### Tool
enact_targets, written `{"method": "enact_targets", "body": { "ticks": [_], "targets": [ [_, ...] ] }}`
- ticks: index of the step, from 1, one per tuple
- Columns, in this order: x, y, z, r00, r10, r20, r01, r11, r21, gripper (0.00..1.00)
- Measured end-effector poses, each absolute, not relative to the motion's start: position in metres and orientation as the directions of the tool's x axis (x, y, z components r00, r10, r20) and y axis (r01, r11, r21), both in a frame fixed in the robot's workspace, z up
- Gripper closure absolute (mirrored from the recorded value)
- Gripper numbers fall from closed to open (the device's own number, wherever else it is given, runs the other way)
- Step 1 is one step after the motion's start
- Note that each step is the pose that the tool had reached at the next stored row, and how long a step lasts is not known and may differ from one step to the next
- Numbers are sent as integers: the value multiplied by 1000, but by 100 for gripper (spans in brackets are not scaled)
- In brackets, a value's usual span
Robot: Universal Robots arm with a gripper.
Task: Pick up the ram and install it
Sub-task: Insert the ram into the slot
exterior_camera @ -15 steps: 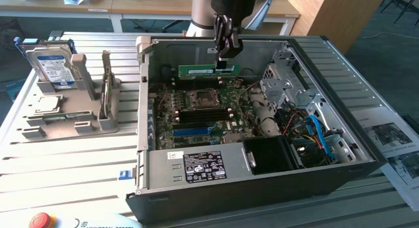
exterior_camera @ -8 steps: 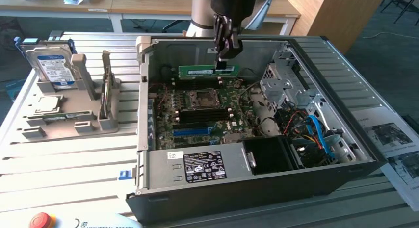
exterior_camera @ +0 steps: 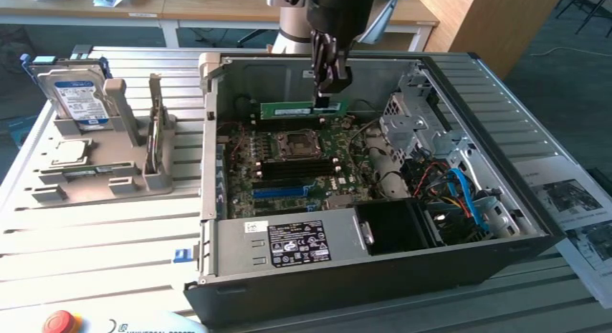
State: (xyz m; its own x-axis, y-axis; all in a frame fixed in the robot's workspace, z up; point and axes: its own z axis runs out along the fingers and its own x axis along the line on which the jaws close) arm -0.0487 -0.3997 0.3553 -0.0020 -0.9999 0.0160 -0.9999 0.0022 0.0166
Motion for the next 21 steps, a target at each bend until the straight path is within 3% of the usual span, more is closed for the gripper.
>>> {"method": "enact_targets", "body": {
  "ticks": [21],
  "targets": [
    [-50,-400,322,-2,-1000,16,-1000,2,17,88]
  ]
}}
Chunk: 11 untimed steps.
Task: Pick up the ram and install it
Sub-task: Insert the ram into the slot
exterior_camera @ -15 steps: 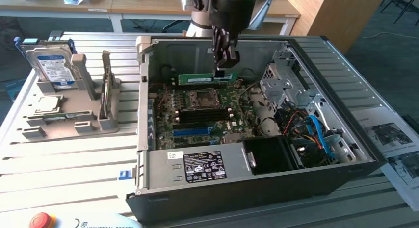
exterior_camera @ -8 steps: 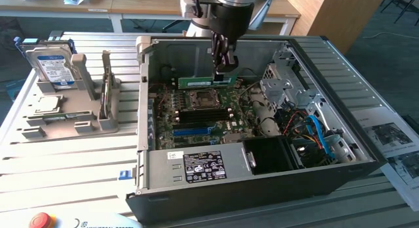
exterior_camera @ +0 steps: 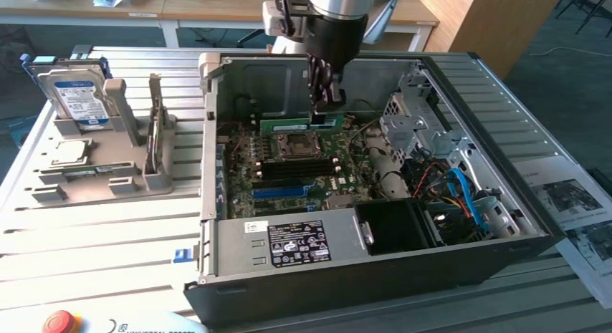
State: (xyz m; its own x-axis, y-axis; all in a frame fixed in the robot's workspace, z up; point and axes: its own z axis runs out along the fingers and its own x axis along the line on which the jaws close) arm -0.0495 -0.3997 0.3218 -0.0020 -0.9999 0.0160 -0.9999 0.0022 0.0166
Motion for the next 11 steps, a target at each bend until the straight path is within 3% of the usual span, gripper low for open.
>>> {"method": "enact_targets", "body": {
  "ticks": [11],
  "targets": [
    [-50,-400,320,-15,-1000,15,-1000,15,17,88]
  ]
}}
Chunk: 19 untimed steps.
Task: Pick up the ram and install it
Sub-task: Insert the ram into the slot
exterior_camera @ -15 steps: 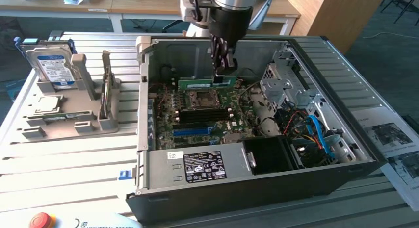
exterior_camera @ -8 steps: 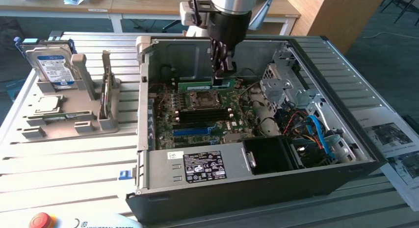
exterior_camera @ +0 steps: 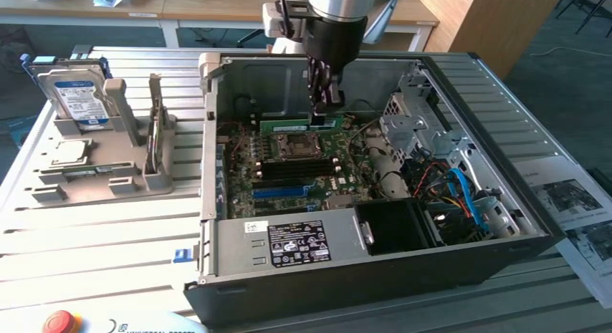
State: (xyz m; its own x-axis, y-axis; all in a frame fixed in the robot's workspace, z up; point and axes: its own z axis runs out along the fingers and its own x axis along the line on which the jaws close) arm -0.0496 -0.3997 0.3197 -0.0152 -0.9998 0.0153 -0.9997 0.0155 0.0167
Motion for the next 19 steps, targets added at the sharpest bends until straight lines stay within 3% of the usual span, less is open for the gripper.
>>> {"method": "enact_targets", "body": {
  "ticks": [19],
  "targets": [
    [-35,-404,320,-15,-1000,15,-1000,16,17,88]
  ]
}}
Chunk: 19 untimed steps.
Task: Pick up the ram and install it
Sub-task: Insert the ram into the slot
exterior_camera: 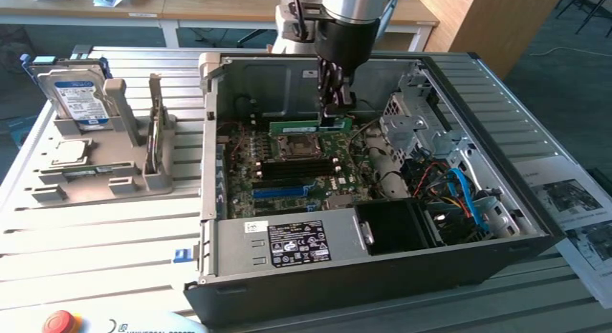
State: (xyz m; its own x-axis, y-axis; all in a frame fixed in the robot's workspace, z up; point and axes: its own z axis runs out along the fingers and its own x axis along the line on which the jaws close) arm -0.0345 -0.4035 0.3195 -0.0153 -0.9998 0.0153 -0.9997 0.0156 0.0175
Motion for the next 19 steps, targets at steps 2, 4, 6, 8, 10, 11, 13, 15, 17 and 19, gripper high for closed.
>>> {"method": "enact_targets", "body": {
  "ticks": [2,4,6,8,10,11,13,15,17,19],
  "targets": [
    [-34,-406,319,-15,-1000,15,-1000,16,17,88],
    [-34,-407,319,-20,-1000,15,-1000,20,17,88],
    [-34,-407,319,-30,-999,15,-999,30,17,88],
    [-34,-407,319,-30,-999,15,-999,30,18,88],
    [-34,-407,319,-30,-999,15,-999,30,17,88],
    [-34,-407,319,-30,-999,15,-999,30,17,88],
    [-34,-407,317,-30,-999,15,-999,30,17,88],
    [-34,-407,314,-30,-999,15,-999,30,17,88],
    [-34,-407,310,-30,-999,15,-999,30,17,88],
    [-34,-408,306,-30,-999,15,-999,30,17,88]
  ]
}}
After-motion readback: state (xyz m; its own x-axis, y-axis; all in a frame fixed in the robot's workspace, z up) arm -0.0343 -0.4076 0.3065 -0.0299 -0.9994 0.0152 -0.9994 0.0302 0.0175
